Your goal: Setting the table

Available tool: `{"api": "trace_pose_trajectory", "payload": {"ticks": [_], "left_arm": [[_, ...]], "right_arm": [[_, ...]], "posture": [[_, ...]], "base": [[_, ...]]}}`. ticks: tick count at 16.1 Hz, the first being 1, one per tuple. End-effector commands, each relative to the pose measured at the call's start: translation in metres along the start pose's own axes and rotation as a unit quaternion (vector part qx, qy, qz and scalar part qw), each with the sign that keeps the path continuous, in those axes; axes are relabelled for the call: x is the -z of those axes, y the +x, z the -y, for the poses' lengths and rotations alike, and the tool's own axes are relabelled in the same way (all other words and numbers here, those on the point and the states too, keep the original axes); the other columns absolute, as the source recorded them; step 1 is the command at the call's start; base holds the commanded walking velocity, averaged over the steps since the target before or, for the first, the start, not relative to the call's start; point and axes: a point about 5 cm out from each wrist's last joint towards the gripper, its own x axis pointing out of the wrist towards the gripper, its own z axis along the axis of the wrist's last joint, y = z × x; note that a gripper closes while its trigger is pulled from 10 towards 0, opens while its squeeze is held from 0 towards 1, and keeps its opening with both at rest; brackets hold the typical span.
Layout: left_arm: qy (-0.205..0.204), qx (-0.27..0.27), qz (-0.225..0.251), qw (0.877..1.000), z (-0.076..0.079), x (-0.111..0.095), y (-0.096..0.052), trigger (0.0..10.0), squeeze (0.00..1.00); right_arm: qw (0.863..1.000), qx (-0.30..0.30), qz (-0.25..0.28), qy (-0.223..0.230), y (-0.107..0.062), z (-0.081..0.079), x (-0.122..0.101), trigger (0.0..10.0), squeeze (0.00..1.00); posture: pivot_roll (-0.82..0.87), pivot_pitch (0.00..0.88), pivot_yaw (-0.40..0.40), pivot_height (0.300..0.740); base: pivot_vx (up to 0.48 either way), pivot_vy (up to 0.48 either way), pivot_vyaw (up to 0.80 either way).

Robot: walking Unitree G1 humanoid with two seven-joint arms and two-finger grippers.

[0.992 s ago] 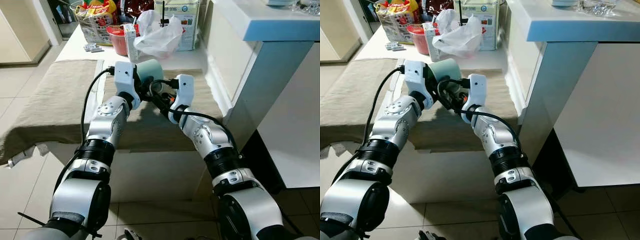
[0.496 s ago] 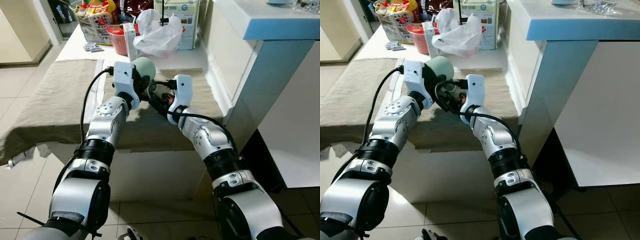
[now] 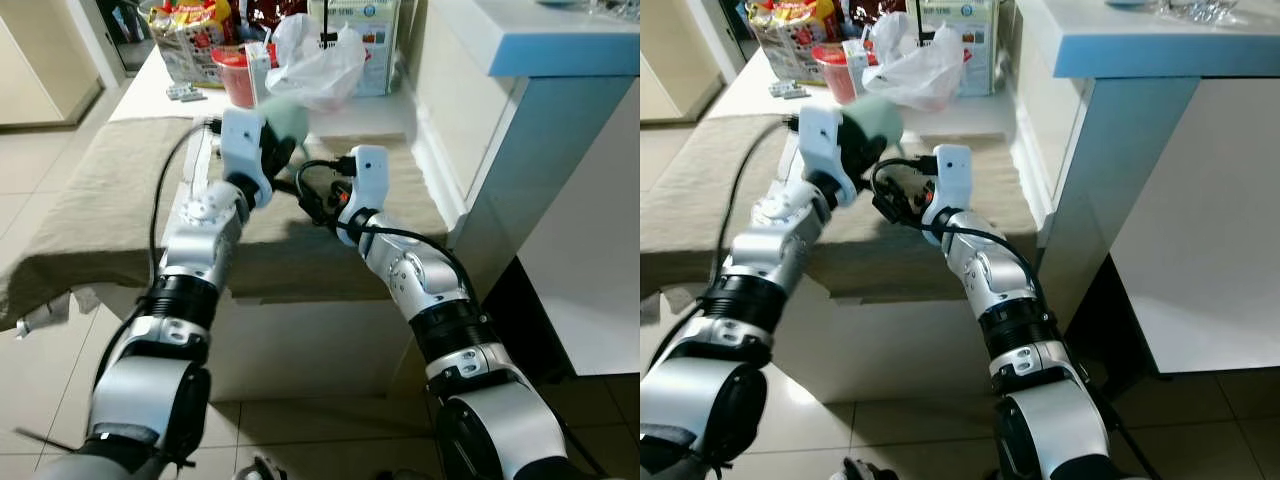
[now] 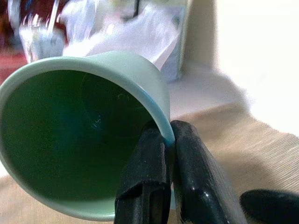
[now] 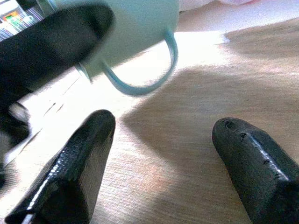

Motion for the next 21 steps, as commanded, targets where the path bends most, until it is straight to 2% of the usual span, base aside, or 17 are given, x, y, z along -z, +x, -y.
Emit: {"api": "trace_pose_trajectory", "payload": {"ticks": [1,2,6,21], "left_arm": [[0.037,0.043,0.002,0.998,-0.003,-0.010,-0.008,0.0,0.00],[0.065,0.086,-0.011,0.994,-0.008,-0.013,-0.018,0.0,0.00],[0.113,0.155,-0.034,0.981,-0.016,-0.024,-0.038,0.0,0.00],[0.113,0.155,-0.034,0.981,-0.016,-0.024,-0.038,0.0,0.00]], "right_arm": [[1.000,0.002,0.017,-0.011,-0.001,-0.005,-0.001,10.0,0.00],[0.999,0.009,0.028,-0.029,-0.002,-0.003,-0.004,10.0,0.00],[0.998,0.019,0.029,-0.046,-0.002,0.003,-0.001,10.0,0.00],[0.998,0.019,0.029,-0.046,-0.002,0.003,-0.001,10.0,0.00]], "posture": [[-0.07,0.075,0.076,0.740],[-0.07,0.074,0.076,0.740],[-0.06,0.069,0.075,0.740],[-0.06,0.069,0.075,0.740]], "base": [[0.000,0.000,0.00],[0.000,0.000,0.00],[0.000,0.000,0.00],[0.000,0.000,0.00]]}}
